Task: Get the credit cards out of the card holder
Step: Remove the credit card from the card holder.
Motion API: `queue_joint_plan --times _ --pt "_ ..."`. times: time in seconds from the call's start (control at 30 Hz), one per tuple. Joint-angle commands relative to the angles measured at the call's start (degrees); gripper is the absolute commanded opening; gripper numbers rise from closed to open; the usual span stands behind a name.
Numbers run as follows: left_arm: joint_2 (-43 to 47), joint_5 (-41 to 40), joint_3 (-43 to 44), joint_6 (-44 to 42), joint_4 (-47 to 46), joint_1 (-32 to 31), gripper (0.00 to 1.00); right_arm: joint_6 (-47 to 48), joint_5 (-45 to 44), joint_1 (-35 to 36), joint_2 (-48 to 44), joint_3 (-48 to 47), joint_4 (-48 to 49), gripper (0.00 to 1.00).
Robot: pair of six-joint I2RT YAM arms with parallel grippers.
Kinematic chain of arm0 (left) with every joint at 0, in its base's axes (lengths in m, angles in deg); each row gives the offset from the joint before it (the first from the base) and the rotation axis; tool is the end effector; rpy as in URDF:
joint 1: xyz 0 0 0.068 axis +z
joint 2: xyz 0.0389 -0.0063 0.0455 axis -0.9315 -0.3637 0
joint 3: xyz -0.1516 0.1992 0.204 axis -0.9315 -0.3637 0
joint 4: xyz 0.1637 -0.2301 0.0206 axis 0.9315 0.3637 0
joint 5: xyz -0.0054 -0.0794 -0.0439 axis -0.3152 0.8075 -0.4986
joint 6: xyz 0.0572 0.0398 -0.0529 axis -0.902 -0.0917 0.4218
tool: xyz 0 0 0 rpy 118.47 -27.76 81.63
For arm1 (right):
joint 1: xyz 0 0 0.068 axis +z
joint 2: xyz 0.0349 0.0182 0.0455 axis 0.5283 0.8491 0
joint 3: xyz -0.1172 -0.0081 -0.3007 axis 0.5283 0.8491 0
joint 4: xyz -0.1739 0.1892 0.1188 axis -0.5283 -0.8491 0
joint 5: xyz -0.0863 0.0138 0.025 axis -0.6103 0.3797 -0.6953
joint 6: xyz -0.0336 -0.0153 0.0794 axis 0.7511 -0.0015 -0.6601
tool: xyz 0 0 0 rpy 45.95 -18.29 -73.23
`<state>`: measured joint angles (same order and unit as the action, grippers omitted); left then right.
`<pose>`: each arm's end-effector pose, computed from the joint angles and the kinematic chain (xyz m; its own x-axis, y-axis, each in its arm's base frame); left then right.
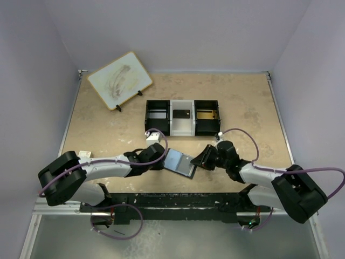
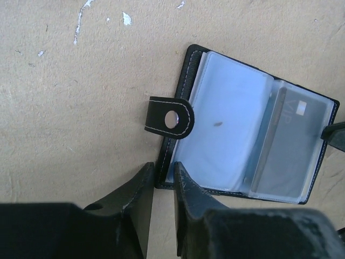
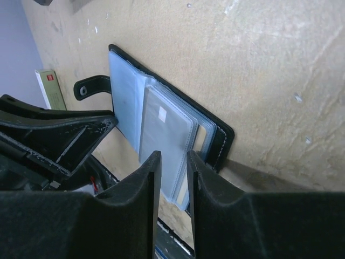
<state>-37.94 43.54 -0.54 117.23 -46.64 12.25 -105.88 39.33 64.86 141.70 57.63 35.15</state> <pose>0.1709 -0.2155 0.1516 -0.8159 -0.1484 -0.5587 0.0703 0.9338 -0.3508 0.1824 0.1438 0.1399 -0.8359 0.4768 -0.2719 0.0441 0.5520 0.8327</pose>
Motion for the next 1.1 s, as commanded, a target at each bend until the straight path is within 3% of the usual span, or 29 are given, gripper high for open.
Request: queue_joint_plan --times 0.0,0.43,0.77,1.07 --pt "-0.45 -2.04 1.67 0.13 1.14 -0.76 0.17 -5.30 -3.49 0.07 -2.61 3.12 -1.21 0.30" --pt "-2.03 -2.35 3.11 0.28 1.32 -2.45 0.08 -3.50 -0.57 -0.01 0.81 0.76 2.80 0.26" --pt "-1.32 -3.48 3.37 0.84 3.05 -2.73 0.02 -0.64 -4.14 -0.01 -7.88 -1.51 -8.95 0.36" --pt "-0.66 -3.57 3.47 0.84 3.40 -2.90 0.00 -0.22 -0.09 0.03 -5.19 -1.47 -3.65 0.33"
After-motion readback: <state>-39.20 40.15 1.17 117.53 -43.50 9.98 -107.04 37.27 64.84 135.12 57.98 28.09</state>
